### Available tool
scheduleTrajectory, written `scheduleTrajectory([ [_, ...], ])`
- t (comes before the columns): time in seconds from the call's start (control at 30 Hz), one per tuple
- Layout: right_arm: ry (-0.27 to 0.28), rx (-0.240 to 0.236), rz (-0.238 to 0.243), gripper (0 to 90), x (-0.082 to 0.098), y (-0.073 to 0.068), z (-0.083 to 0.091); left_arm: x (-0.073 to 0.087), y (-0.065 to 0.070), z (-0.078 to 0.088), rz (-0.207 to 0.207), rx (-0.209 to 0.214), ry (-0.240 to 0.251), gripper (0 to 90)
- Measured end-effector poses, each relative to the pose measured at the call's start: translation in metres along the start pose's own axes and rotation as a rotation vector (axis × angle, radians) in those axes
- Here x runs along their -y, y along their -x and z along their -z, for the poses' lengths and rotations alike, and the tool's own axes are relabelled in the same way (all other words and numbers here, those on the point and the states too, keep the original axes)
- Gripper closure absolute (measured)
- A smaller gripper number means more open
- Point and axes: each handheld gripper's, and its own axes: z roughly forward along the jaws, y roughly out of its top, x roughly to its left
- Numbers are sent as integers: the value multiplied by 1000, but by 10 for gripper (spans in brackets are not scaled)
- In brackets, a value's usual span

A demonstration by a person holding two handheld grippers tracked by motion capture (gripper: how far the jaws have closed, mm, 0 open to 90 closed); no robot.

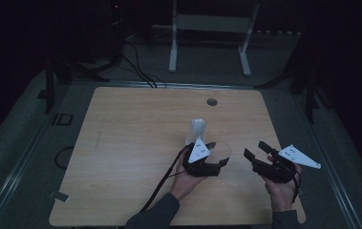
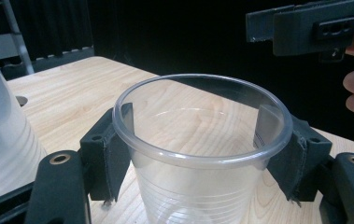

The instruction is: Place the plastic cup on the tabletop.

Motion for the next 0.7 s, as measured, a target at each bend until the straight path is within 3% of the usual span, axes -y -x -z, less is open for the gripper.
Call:
scheduleTrajectory([
  [0.7, 2, 0, -4, 295, 1, 1, 0, 22, 3, -5, -6, 15, 10, 296],
])
